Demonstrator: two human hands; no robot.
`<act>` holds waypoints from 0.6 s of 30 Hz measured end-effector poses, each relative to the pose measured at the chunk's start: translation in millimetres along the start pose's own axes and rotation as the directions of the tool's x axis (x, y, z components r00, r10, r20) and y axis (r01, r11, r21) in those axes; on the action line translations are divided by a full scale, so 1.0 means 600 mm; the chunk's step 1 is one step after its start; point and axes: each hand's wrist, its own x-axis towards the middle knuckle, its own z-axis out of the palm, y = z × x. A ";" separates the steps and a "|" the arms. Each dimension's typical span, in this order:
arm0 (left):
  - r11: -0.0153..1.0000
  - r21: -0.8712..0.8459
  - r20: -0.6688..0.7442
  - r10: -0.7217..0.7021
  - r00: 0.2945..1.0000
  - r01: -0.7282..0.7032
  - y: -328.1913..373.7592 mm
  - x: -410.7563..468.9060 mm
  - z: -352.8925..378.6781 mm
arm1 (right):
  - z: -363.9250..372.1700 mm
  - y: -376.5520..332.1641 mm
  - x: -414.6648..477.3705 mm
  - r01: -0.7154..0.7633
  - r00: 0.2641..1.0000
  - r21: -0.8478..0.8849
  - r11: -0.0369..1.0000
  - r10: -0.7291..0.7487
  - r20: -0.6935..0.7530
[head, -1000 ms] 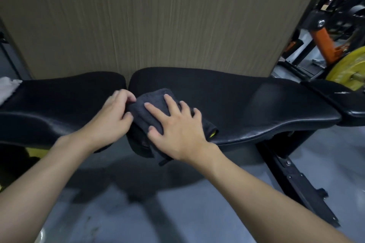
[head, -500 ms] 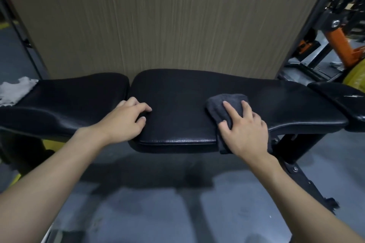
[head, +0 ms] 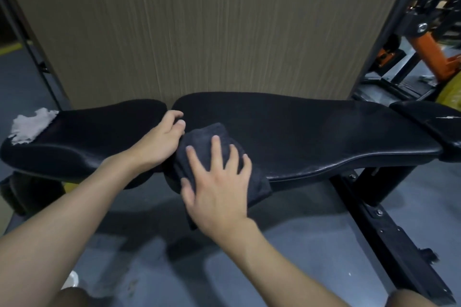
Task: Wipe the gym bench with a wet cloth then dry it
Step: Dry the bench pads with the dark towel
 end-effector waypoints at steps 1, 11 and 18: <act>0.999 -0.043 -0.006 0.000 1.000 0.000 0.005 0.001 0.001 | 0.004 -0.001 -0.011 0.058 0.998 0.014 0.998 -0.058 -0.037; 0.979 0.073 0.170 0.176 0.970 -0.191 0.104 0.012 0.086 | 0.012 0.172 -0.053 0.162 0.962 0.070 0.984 -0.142 -0.235; 0.919 0.247 0.338 0.215 0.916 -0.307 0.177 0.040 0.196 | -0.008 0.313 -0.060 -0.033 0.948 0.228 0.973 0.103 -0.303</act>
